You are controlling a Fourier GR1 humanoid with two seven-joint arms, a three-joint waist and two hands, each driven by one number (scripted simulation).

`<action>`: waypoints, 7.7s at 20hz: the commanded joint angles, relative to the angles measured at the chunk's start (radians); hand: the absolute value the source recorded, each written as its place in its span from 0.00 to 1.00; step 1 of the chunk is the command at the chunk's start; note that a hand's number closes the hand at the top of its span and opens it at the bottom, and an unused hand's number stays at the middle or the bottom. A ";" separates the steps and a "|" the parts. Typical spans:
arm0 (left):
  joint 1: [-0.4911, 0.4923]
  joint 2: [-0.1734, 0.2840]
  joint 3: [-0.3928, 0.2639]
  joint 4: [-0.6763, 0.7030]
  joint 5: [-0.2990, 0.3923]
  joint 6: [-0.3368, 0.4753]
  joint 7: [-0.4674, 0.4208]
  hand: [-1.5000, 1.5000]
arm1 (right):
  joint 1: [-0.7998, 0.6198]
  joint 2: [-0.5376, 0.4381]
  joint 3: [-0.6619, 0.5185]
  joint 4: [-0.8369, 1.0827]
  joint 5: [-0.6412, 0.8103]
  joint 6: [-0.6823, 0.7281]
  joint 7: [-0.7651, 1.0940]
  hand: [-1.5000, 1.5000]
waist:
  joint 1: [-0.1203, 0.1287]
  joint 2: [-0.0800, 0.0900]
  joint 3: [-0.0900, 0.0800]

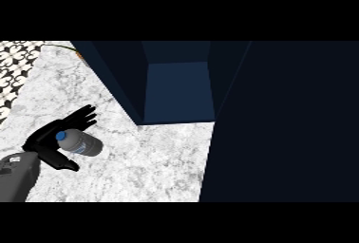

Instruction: Pick up the bottled water, place it into the cabinet and close the cabinet

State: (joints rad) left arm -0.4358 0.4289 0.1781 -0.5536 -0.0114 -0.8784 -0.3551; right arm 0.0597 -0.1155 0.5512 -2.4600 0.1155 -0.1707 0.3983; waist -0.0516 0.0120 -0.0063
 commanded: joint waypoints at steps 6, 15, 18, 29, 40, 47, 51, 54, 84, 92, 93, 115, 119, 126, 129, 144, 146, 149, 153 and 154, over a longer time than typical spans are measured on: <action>-0.030 -0.031 -0.032 0.141 -0.067 0.004 -0.252 0.00 | 0.006 -0.033 -0.009 -0.092 0.043 -0.021 0.044 0.00 | -0.010 0.003 -0.002; -0.105 -0.063 -0.022 0.227 -0.039 0.000 -0.286 1.00 | 0.024 -0.051 0.051 -0.071 0.069 -0.037 0.002 0.00 | -0.006 -0.001 -0.001; -0.100 -0.091 -0.044 0.226 -0.044 -0.031 -0.302 1.00 | 0.010 -0.072 0.004 -0.093 0.033 -0.033 0.025 0.00 | -0.001 -0.001 0.000; -0.013 -0.213 -0.094 0.048 -0.113 0.447 -0.518 1.00 | 0.056 -0.093 -0.021 -0.058 0.015 -0.068 -0.027 0.00 | 0.028 -0.012 0.005; 0.104 -0.411 -0.034 -0.178 -0.021 0.768 -0.499 1.00 | 0.193 -0.135 0.056 -0.095 0.050 -0.087 -0.101 0.00 | 0.046 -0.017 0.007; 0.074 -0.428 -0.317 -0.373 0.249 0.927 -0.297 1.00 | 0.091 -0.129 0.041 -0.106 0.058 -0.113 -0.011 0.00 | 0.039 -0.019 0.006; 0.070 -0.429 -0.407 -0.511 0.297 1.039 -0.179 1.00 | 0.131 -0.135 0.103 -0.071 0.083 -0.119 -0.085 0.00 | 0.041 -0.019 0.007; 0.046 -0.429 -0.473 -0.536 0.327 1.113 -0.148 1.00 | 0.039 -0.099 0.066 -0.076 0.090 -0.148 0.017 0.00 | 0.043 -0.015 0.006; -0.475 -0.429 -0.500 0.075 0.584 1.459 -0.183 1.00 | 0.216 -0.225 -0.038 -0.093 -0.109 -0.088 -0.196 0.00 | -0.001 -0.001 0.006; -0.624 -0.429 -0.416 0.278 0.538 1.485 -0.224 1.00 | 0.194 -0.198 0.035 -0.091 -0.040 -0.112 -0.146 0.00 | 0.005 0.001 0.005; -0.628 -0.429 -0.428 0.267 0.557 1.490 -0.222 1.00 | 0.189 -0.245 -0.064 -0.116 -0.122 -0.064 -0.170 0.00 | -0.003 0.003 0.006; -0.678 -0.428 -0.360 0.445 0.534 1.426 -0.356 0.00 | 0.234 -0.212 -0.003 -0.035 -0.116 -0.045 -0.294 0.00 | -0.034 0.014 0.006; -0.745 -0.428 -0.375 0.459 0.502 1.423 -0.338 0.00 | 0.223 -0.204 -0.010 -0.072 -0.121 -0.065 -0.228 0.00 | -0.026 0.013 0.005; -0.753 -0.429 -0.348 0.375 0.537 1.159 -0.344 0.00 | 0.248 -0.247 -0.068 -0.099 -0.147 -0.025 -0.250 0.00 | -0.025 0.006 0.006; -0.699 -0.429 -0.357 0.329 0.548 1.062 -0.350 0.00 | 0.223 -0.205 -0.047 -0.066 -0.104 -0.062 -0.225 0.00 | 0.010 -0.005 0.005; -0.349 -0.429 -0.553 -0.220 0.642 1.117 -0.188 1.00 | 0.237 -0.211 -0.022 -0.118 -0.034 -0.059 -0.169 0.00 | 0.073 -0.028 0.006; -0.266 -0.405 -0.570 -0.309 0.633 1.135 -0.166 1.00 | 0.279 -0.259 -0.064 -0.167 -0.064 -0.045 -0.168 0.00 | 0.076 -0.031 0.006; -0.169 -0.399 -0.600 -0.393 0.614 1.165 -0.167 1.00 | 0.211 -0.285 0.002 -0.148 0.012 -0.026 -0.143 0.00 | 0.072 -0.027 0.005; -0.006 -0.305 -0.654 -0.599 0.608 1.142 -0.107 1.00 | 0.179 -0.346 0.026 -0.070 -0.011 0.033 -0.119 1.00 | 0.089 -0.029 0.005; 0.023 -0.272 -0.657 -0.612 0.598 1.112 -0.126 1.00 | 0.133 -0.349 0.033 -0.102 -0.018 0.037 -0.048 1.00 | 0.084 -0.024 0.004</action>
State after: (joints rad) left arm -0.5462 0.0852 -0.4430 -1.0356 0.6005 0.2631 -0.4939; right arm 0.2279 -0.4195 0.5436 -2.4836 0.0227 -0.1685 0.2433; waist 0.0274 -0.0148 -0.0008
